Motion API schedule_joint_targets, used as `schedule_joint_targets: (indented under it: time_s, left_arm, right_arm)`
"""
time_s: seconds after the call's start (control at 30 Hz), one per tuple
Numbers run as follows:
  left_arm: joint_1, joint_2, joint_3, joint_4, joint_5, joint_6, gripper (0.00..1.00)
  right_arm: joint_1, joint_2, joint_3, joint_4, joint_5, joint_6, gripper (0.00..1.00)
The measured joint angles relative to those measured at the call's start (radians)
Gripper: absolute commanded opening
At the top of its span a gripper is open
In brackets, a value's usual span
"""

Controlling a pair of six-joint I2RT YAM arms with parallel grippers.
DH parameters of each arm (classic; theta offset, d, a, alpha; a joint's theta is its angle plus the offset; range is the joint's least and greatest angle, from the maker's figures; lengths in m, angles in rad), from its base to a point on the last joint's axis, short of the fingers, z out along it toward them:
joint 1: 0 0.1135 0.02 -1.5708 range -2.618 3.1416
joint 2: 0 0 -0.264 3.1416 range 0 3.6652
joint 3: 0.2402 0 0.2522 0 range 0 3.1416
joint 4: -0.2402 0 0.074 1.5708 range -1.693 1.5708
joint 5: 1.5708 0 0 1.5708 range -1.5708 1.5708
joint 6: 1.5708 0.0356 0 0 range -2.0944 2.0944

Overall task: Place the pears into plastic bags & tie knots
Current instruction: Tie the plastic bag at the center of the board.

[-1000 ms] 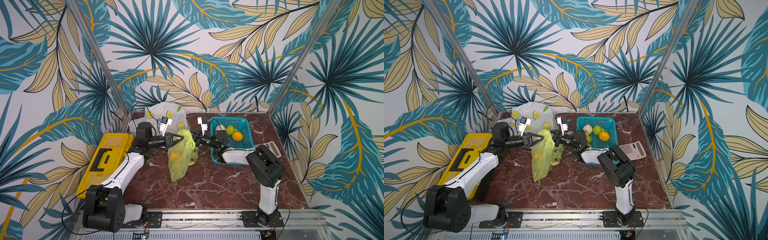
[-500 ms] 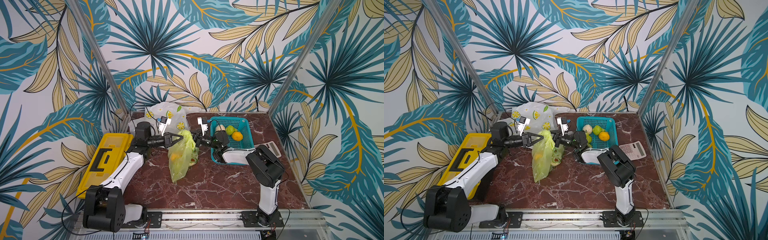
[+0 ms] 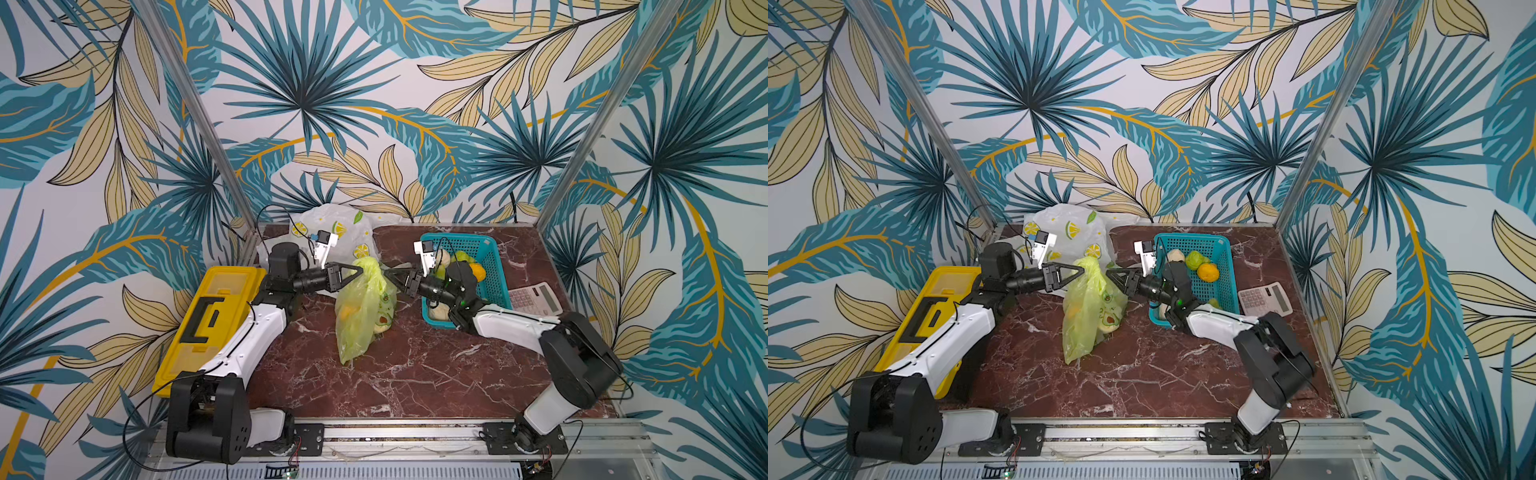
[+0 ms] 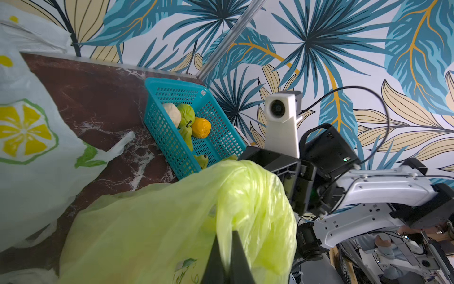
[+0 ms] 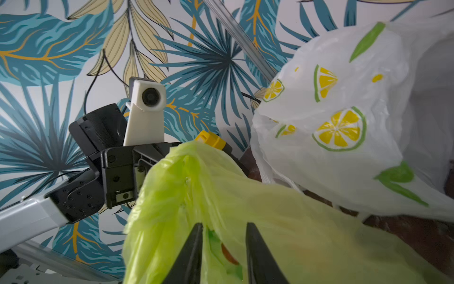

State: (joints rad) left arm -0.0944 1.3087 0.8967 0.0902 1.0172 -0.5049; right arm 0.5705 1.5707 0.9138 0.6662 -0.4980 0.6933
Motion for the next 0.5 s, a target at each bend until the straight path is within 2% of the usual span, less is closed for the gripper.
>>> schedule_joint_targets:
  time_s: [0.07,0.13,0.23,0.33,0.5]
  left_arm:
    - [0.000,0.000,0.003,0.000,-0.018,-0.006,0.00]
    - [0.000,0.000,0.004,0.000,-0.037,-0.012,0.00]
    - [0.000,0.000,0.005,0.000,-0.054,-0.018,0.00]
    - [-0.003,0.000,0.005,0.000,-0.062,-0.020,0.00]
    - [-0.014,0.000,0.005,0.001,-0.066,-0.020,0.00]
  right_arm:
    - [0.003,-0.077,0.069,-0.229,0.035,-0.029,0.31]
    - [0.013,-0.129,0.135,-0.417,0.062,-0.051,0.36]
    - [0.050,-0.149,0.220,-0.637,0.090,-0.089,0.40]
    - [0.092,-0.123,0.311,-0.816,0.118,-0.129,0.40]
    - [0.109,-0.059,0.421,-0.951,0.136,-0.173,0.37]
